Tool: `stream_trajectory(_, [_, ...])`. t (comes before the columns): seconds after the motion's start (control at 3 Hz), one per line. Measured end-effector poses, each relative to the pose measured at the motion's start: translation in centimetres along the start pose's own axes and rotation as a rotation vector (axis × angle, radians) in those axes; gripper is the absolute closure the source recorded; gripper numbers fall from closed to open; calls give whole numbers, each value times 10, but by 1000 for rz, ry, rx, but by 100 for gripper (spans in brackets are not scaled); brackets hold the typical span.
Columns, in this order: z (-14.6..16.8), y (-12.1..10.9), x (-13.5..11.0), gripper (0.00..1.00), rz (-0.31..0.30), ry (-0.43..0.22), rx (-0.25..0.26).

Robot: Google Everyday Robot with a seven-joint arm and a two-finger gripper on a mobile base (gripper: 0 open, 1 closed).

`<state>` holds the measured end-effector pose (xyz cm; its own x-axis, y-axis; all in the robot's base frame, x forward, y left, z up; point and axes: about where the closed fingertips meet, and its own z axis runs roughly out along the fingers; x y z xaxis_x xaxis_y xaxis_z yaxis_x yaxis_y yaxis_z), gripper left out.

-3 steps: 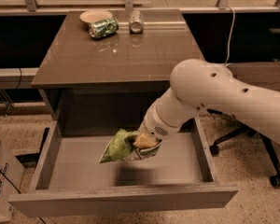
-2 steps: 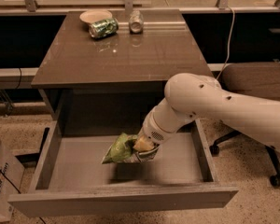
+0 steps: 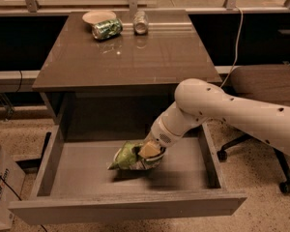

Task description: Place green jalapeno chip bag into top drawer

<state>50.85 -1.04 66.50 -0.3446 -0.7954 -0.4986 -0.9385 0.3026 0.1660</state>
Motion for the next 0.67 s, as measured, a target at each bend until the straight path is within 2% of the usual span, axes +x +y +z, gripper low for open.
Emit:
stream_trajectory(0.33, [1, 1, 0, 3, -1, 1, -3])
stream_trajectory(0.67, [2, 1, 0, 0, -2, 1, -4])
